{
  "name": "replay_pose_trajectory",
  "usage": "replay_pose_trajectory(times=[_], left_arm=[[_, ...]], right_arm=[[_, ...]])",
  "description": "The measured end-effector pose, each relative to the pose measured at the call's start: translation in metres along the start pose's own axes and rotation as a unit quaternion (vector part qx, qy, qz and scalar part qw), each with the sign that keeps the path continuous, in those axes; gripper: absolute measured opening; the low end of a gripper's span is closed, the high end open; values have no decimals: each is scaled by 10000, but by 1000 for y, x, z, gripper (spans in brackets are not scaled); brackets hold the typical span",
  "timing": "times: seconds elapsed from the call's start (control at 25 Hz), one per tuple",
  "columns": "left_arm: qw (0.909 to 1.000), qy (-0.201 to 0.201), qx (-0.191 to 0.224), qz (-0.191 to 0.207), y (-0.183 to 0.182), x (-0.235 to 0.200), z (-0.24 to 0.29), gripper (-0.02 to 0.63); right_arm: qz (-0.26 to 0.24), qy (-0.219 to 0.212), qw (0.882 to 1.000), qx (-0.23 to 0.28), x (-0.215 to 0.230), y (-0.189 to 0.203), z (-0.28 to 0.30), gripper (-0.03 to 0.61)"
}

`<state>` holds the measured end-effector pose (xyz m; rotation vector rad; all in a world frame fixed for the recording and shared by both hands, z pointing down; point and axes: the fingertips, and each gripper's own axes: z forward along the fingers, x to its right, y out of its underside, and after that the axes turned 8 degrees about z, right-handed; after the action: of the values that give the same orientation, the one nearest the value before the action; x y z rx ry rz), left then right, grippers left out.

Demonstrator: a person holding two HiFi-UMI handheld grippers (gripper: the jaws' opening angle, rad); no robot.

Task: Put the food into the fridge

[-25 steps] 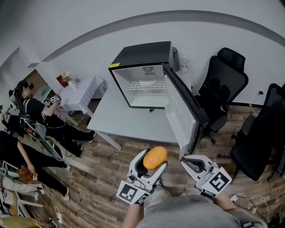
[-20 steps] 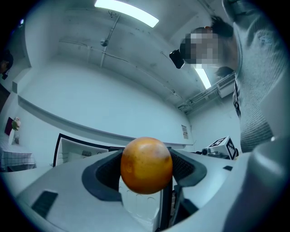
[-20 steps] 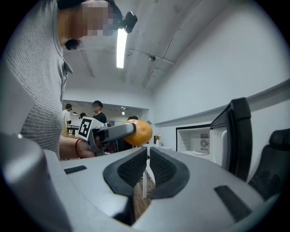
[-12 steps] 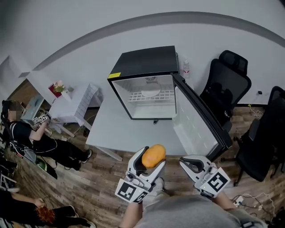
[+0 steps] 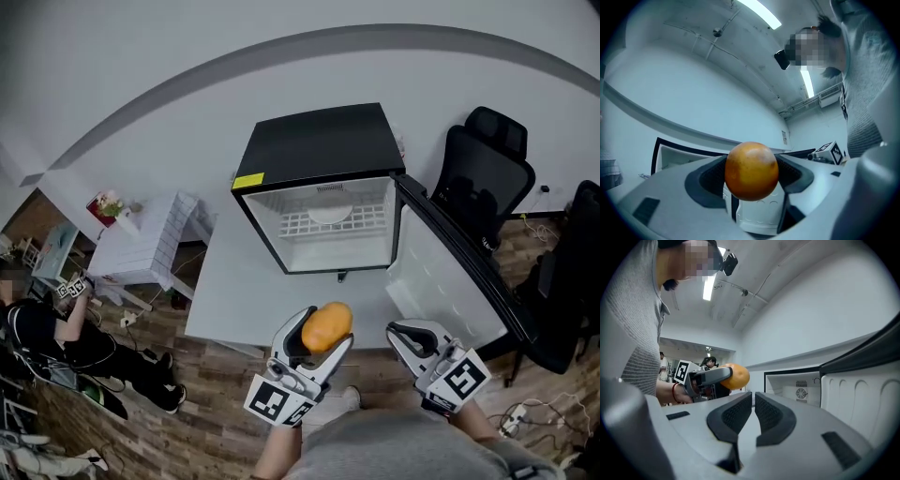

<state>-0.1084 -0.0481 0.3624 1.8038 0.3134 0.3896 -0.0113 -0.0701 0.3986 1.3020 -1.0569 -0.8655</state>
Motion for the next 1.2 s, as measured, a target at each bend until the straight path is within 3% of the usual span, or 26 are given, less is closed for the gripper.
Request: replay_pose_trajectory(times=[0.48,1.2], left_arm=[[9991,393,67,-156,18,-68,3,324],[9986,414,48,-315,49,-106,40,324]], right_arm=[[33,473,9988,123,7,4,66,12],[-3,435,9990,-38,27,7,88,12]])
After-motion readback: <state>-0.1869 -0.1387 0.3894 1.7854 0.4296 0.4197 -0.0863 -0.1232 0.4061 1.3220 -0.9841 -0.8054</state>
